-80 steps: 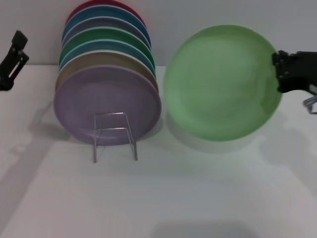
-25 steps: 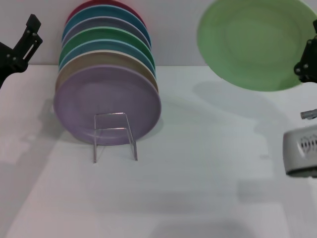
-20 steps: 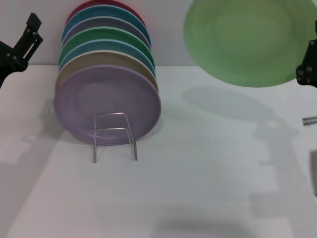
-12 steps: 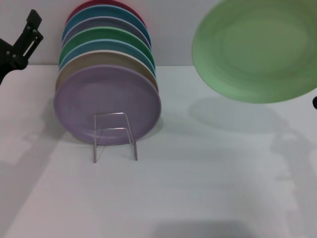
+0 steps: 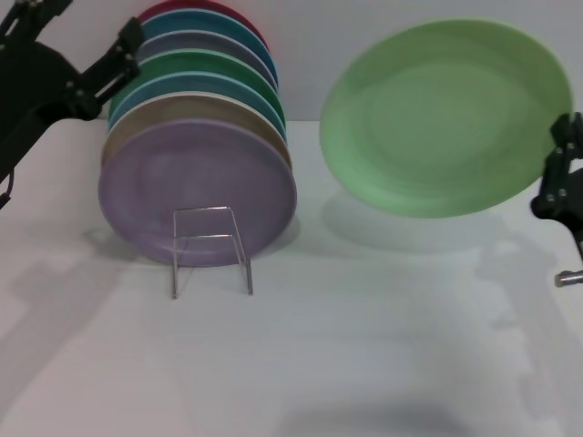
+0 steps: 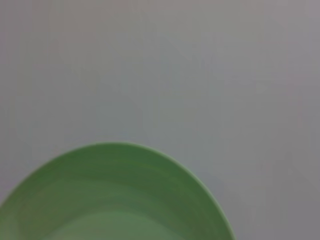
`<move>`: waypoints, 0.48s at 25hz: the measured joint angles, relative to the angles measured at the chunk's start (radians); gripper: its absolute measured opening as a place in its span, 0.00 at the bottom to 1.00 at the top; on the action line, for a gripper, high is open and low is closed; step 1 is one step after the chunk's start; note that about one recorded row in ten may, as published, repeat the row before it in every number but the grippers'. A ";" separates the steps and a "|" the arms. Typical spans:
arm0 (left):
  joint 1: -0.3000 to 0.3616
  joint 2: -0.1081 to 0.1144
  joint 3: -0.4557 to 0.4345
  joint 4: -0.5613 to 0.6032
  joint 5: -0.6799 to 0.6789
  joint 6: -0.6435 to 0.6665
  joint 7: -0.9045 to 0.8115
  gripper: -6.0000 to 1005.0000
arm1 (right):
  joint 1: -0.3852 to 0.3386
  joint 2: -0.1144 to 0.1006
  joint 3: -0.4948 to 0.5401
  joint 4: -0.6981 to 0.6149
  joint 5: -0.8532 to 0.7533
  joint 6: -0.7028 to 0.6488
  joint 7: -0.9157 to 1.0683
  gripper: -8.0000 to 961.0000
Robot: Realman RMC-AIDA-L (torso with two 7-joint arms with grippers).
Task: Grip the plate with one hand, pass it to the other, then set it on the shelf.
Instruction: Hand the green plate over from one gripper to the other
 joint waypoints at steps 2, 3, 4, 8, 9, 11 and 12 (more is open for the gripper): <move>0.006 0.064 0.030 -0.120 0.000 -0.129 -0.014 0.83 | 0.009 0.001 -0.002 -0.013 0.000 0.009 0.004 0.03; 0.006 0.064 0.030 -0.120 0.000 -0.129 -0.014 0.83 | 0.009 0.001 -0.002 -0.013 0.000 0.009 0.004 0.03; 0.006 0.084 0.042 -0.153 0.000 -0.160 -0.023 0.83 | 0.010 0.001 -0.002 -0.014 0.000 0.014 0.006 0.03; -0.001 0.175 0.094 -0.341 0.000 -0.379 -0.029 0.82 | 0.012 -0.001 0.003 -0.015 -0.001 0.035 0.032 0.03; -0.002 0.183 0.100 -0.398 0.000 -0.457 -0.004 0.82 | 0.015 -0.003 0.005 -0.016 -0.001 0.040 0.040 0.03; 0.000 0.177 0.101 -0.487 0.000 -0.606 0.067 0.82 | 0.020 -0.007 0.006 -0.016 -0.001 0.051 0.048 0.04; 0.006 0.132 0.076 -0.574 -0.001 -0.804 0.183 0.82 | 0.026 -0.010 0.006 -0.017 -0.002 0.063 0.050 0.04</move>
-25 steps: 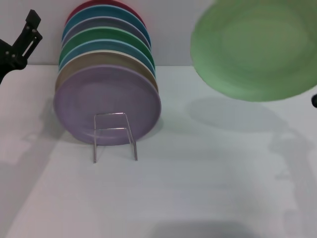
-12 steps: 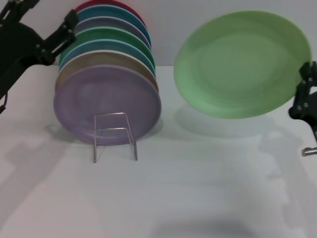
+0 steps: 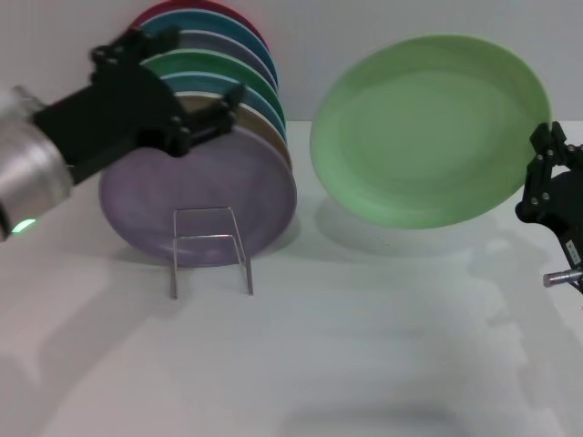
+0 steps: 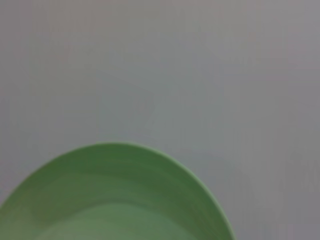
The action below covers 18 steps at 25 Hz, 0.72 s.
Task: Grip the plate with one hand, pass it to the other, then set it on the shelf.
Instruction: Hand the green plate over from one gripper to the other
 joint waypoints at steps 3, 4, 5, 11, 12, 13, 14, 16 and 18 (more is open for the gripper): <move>0.011 -0.078 -0.043 -0.073 -0.001 -0.179 0.116 0.81 | 0.003 -0.001 0.001 0.000 0.000 0.011 0.001 0.04; 0.017 -0.129 -0.071 -0.107 -0.002 -0.269 0.182 0.81 | 0.005 -0.001 0.001 0.000 0.000 0.014 0.001 0.04; 0.031 -0.222 -0.115 -0.146 -0.004 -0.396 0.306 0.81 | 0.007 -0.002 0.002 -0.002 0.000 0.017 0.006 0.04; 0.056 -0.422 -0.212 -0.201 -0.024 -0.607 0.588 0.81 | 0.015 -0.003 -0.001 -0.024 0.000 0.018 0.011 0.05; 0.058 -0.445 -0.224 -0.211 -0.041 -0.639 0.634 0.80 | 0.019 -0.003 -0.002 -0.035 0.000 0.017 0.011 0.05; 0.058 -0.454 -0.235 -0.221 -0.070 -0.659 0.664 0.80 | 0.023 -0.002 -0.004 -0.046 0.000 0.015 0.011 0.05; 0.057 -0.453 -0.236 -0.228 -0.098 -0.666 0.682 0.80 | 0.028 -0.001 -0.005 -0.055 0.000 0.013 0.011 0.05; 0.051 -0.437 -0.243 -0.244 -0.178 -0.675 0.712 0.80 | 0.032 0.001 -0.005 -0.067 0.000 0.012 0.011 0.05; 0.047 -0.427 -0.256 -0.253 -0.248 -0.684 0.747 0.80 | 0.039 0.001 -0.005 -0.080 -0.004 0.012 0.011 0.05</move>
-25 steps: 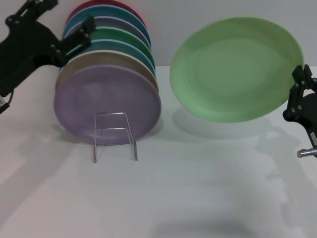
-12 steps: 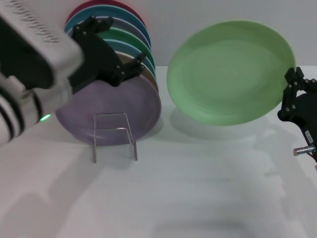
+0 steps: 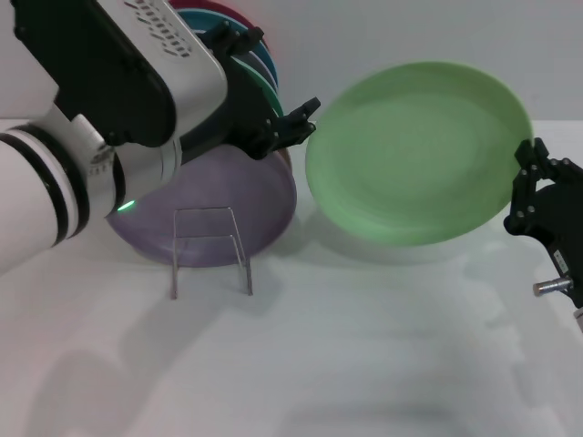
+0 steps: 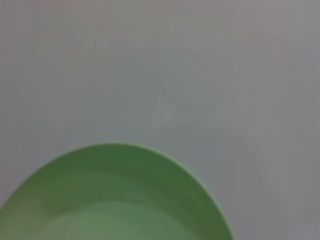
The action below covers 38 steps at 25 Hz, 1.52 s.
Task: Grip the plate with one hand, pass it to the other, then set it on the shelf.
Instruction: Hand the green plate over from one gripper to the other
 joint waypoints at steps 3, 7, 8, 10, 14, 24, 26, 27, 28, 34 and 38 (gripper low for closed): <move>-0.003 -0.006 -0.026 0.000 -0.101 -0.035 0.075 0.79 | 0.011 0.000 0.000 -0.017 -0.020 0.000 0.001 0.06; -0.008 -0.026 -0.037 0.019 -0.181 -0.067 0.149 0.79 | 0.016 0.001 -0.001 -0.027 -0.045 -0.001 0.004 0.06; -0.012 -0.027 -0.036 0.028 -0.194 -0.068 0.159 0.79 | 0.016 0.001 -0.001 -0.027 -0.045 -0.001 0.004 0.06; -0.027 -0.027 -0.033 0.044 -0.206 -0.067 0.166 0.79 | 0.018 0.002 -0.001 -0.031 -0.066 -0.002 0.010 0.06; -0.053 -0.028 -0.032 0.072 -0.211 -0.063 0.169 0.78 | 0.023 0.003 -0.001 -0.043 -0.095 -0.002 0.016 0.07; -0.109 -0.029 -0.025 0.138 -0.214 -0.058 0.171 0.77 | 0.025 0.007 -0.015 -0.058 -0.099 -0.004 0.026 0.08; -0.120 -0.029 -0.025 0.156 -0.214 -0.054 0.171 0.77 | 0.025 0.008 -0.019 -0.058 -0.100 -0.008 0.026 0.08; -0.136 -0.029 -0.025 0.180 -0.216 -0.052 0.172 0.77 | 0.025 0.008 -0.026 -0.059 -0.100 -0.015 0.026 0.08; -0.136 -0.029 -0.025 0.180 -0.216 -0.052 0.172 0.77 | 0.025 0.008 -0.026 -0.059 -0.100 -0.015 0.026 0.08; -0.166 -0.029 -0.028 0.219 -0.222 -0.052 0.173 0.76 | 0.024 0.009 -0.029 -0.061 -0.100 -0.029 0.026 0.09; -0.165 -0.029 -0.030 0.220 -0.222 -0.052 0.180 0.75 | 0.024 0.010 -0.028 -0.065 -0.100 -0.029 0.026 0.09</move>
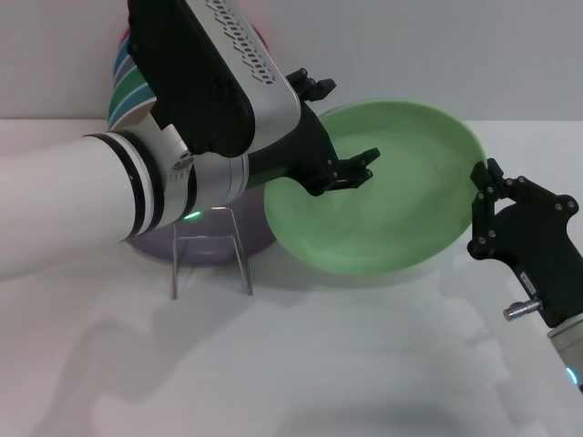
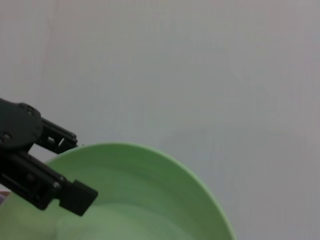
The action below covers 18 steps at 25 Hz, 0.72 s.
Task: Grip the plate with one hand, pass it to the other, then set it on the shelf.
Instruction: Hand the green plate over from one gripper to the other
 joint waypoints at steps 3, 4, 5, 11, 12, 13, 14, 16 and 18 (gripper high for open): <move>0.009 -0.001 -0.001 -0.013 0.000 0.001 0.010 0.75 | 0.002 0.000 0.000 -0.004 0.000 0.002 0.011 0.09; 0.010 -0.001 -0.002 -0.015 0.000 0.002 0.013 0.75 | 0.003 0.000 0.001 -0.009 0.000 0.000 0.028 0.10; 0.011 -0.001 -0.003 -0.016 0.000 0.003 0.016 0.75 | 0.003 0.000 0.001 -0.009 0.000 0.000 0.028 0.10; 0.013 -0.003 -0.007 -0.016 -0.001 0.016 0.018 0.74 | 0.004 0.000 0.002 -0.012 0.000 -0.003 0.044 0.10; 0.013 -0.003 -0.007 -0.016 -0.001 0.016 0.018 0.74 | 0.004 0.000 0.002 -0.012 0.000 -0.003 0.044 0.10; 0.013 -0.003 -0.007 -0.015 -0.001 0.017 0.018 0.74 | 0.005 0.000 0.002 -0.012 0.000 -0.003 0.045 0.10; 0.013 -0.003 -0.007 -0.015 -0.001 0.017 0.018 0.74 | 0.005 0.000 0.002 -0.012 0.000 -0.003 0.045 0.11; 0.016 -0.003 -0.007 -0.016 -0.001 0.017 0.018 0.72 | 0.006 0.000 0.002 -0.012 0.000 -0.003 0.046 0.11; 0.021 -0.003 -0.007 -0.019 -0.001 0.019 0.018 0.67 | 0.006 0.000 0.003 -0.013 0.000 -0.003 0.047 0.11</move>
